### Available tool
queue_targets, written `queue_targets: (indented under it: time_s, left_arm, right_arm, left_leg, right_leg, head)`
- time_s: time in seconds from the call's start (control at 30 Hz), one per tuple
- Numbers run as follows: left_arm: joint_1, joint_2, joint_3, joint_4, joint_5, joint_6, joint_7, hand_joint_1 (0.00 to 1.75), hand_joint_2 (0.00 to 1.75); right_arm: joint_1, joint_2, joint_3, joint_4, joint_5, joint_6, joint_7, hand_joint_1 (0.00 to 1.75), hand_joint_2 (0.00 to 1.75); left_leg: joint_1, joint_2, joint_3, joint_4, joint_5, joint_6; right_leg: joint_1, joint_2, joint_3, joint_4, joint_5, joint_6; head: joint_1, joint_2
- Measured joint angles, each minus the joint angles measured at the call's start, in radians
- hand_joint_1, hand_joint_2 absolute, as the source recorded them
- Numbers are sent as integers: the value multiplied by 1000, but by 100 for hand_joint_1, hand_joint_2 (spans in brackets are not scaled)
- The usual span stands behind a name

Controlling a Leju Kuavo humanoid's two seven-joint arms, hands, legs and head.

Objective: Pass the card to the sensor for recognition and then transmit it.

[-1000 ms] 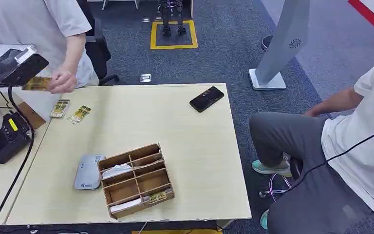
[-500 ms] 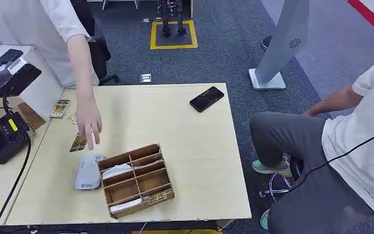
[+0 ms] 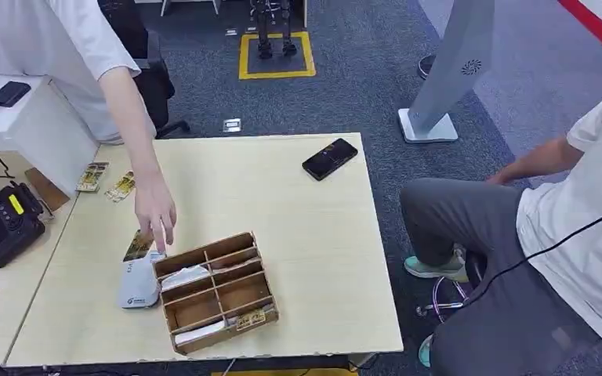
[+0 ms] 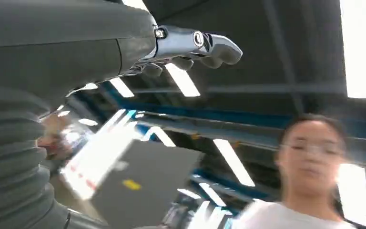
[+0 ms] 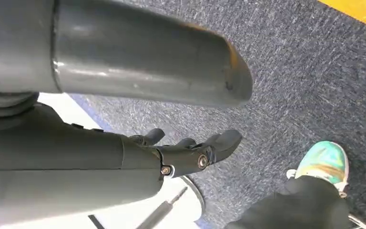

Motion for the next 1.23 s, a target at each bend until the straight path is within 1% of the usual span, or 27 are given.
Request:
queue_targets:
  time_s: [0.07,0.13,0.17,0.23,0.27,0.33,0.37,0.4,0.43,0.5,0.53,0.57,0.63,0.67,0.7,0.77,0.8,0.9,1.0,1.03,1.1,1.17,1.23]
  left_arm:
    - [39,-41,95,8,83,-1,-62,0,175]
    - [50,-73,199,57,177,-21,-105,0,175]
    - [50,-82,246,88,225,-41,-114,0,175]
    - [40,-95,362,180,320,-94,-121,0,175]
    - [36,-98,414,216,351,-119,-121,0,175]
    - [32,-111,497,292,408,-163,-122,0,175]
    - [29,-114,520,318,423,-177,-119,0,175]
    - [12,-115,553,375,461,-202,-82,0,175]
    - [-5,-115,582,421,491,-219,-41,0,175]
    - [-19,-125,655,522,553,-221,102,0,175]
    - [-21,-131,697,595,560,-214,157,0,175]
    - [-22,-135,723,647,563,-214,182,0,175]
    - [-21,-142,757,750,554,-212,183,0,175]
    - [-22,-139,773,805,538,-210,195,0,175]
    - [-23,-136,783,866,520,-206,224,0,175]
    - [-28,-138,794,974,488,-191,269,0,175]
    - [-30,-149,794,1015,475,-179,277,0,175]
    - [-41,-202,794,1130,425,-111,281,0,175]
    - [-52,-242,794,1222,367,-40,322,0,175]
    - [-54,-256,794,1244,341,-24,348,0,175]
    - [-55,-288,794,1279,243,-10,418,0,175]
    - [-55,-324,794,1299,154,-7,453,0,175]
    - [-55,-350,790,1311,81,-9,478,0,175]
  right_arm:
    - [5,1,-6,0,-1,-4,-8,0,0]
    - [5,2,-13,0,-2,-11,-15,0,0]
    - [4,2,-15,0,-2,-15,-17,0,0]
    - [2,4,-19,0,1,-19,-16,0,0]
    - [2,5,-19,0,3,-19,-15,0,0]
    - [3,6,-20,0,6,-19,-7,0,0]
    - [3,6,-20,0,9,-19,-5,0,0]
    - [1,6,-21,0,15,-18,4,0,0]
    - [-2,6,-21,0,17,-18,9,0,0]
    - [-10,9,-20,0,22,-13,24,0,0]
    - [-10,10,-20,0,23,-10,30,0,0]
    - [-10,10,-19,0,23,-7,35,0,0]
    - [-11,10,-19,0,23,-6,38,0,0]
    - [-15,10,-19,0,22,7,54,0,0]
    - [-18,10,-19,0,21,19,73,0,0]
    - [-18,12,-24,0,18,20,85,0,0]
    - [-18,13,-27,0,18,19,88,0,0]
    - [-18,21,-37,0,17,11,85,0,0]
    - [-18,26,-46,0,9,-5,66,0,0]
    - [-18,27,-50,0,-1,-14,56,0,175]
    - [-18,27,-67,0,-25,-32,42,0,175]
    - [-19,28,-84,-1,-44,-41,37,0,175]
    - [-19,28,-93,-3,-71,-39,34,0,175]
  left_leg:
    - [0,-2,-1,0,0,0]
    - [0,-3,-1,0,0,0]
    - [0,-3,-1,0,0,0]
    - [1,-3,0,0,0,0]
    - [1,-2,0,0,0,0]
    - [2,-3,0,0,0,0]
    - [2,-5,-1,0,0,0]
    - [1,-8,-1,0,0,0]
    - [1,-9,0,0,0,0]
    - [1,-7,2,0,-1,-2]
    - [1,-6,2,0,-1,-2]
    - [1,-6,2,0,-1,-2]
    - [1,-9,1,0,-1,-1]
    - [1,-10,2,0,-1,-1]
    - [1,-10,2,0,-1,-1]
    - [0,-10,2,0,-1,-1]
    - [-1,-10,2,0,-1,-1]
    - [-1,-10,2,0,-1,-1]
    - [-1,-10,2,1,-1,-1]
    - [-1,-10,2,1,-1,-1]
    - [-1,-10,2,1,-1,-1]
    - [-1,-10,2,1,-1,-1]
    - [-1,-10,2,1,-1,-1]
  right_leg:
    - [0,-2,0,0,0,0]
    - [0,-4,0,0,-1,0]
    - [1,-4,0,0,-1,0]
    - [1,-3,1,0,-1,-1]
    - [1,-3,0,0,-1,-1]
    - [2,-4,0,0,-1,-1]
    - [2,-5,1,0,-1,-1]
    - [2,-9,2,0,-1,-1]
    - [1,-10,3,1,-2,-2]
    - [1,-8,4,1,-2,-2]
    - [1,-7,4,0,-2,-2]
    - [1,-7,3,0,-2,-2]
    - [2,-10,4,-1,-3,-2]
    - [1,-11,4,-1,-3,-2]
    - [1,-11,4,-1,-3,-2]
    - [0,-11,5,-1,-3,-2]
    - [0,-11,5,-1,-3,-2]
    - [-1,-11,5,-1,-2,-1]
    - [-1,-11,5,-1,-2,-1]
    - [-1,-11,5,-1,-2,-1]
    - [-1,-11,5,-1,-2,-1]
    - [-1,-11,5,-2,-2,-1]
    - [0,-11,5,-2,-2,-1]
  head:
    - [0,0]
    - [0,0]
    - [0,0]
    - [0,0]
    - [0,0]
    - [-1,0]
    - [0,0]
    - [2,0]
    - [1,0]
    - [1,0]
    - [0,0]
    - [-2,0]
    - [0,0]
    - [2,0]
    - [1,0]
    - [1,0]
    - [0,0]
    - [1,0]
    - [1,0]
    - [1,0]
    - [0,0]
    - [1,0]
    - [2,0]
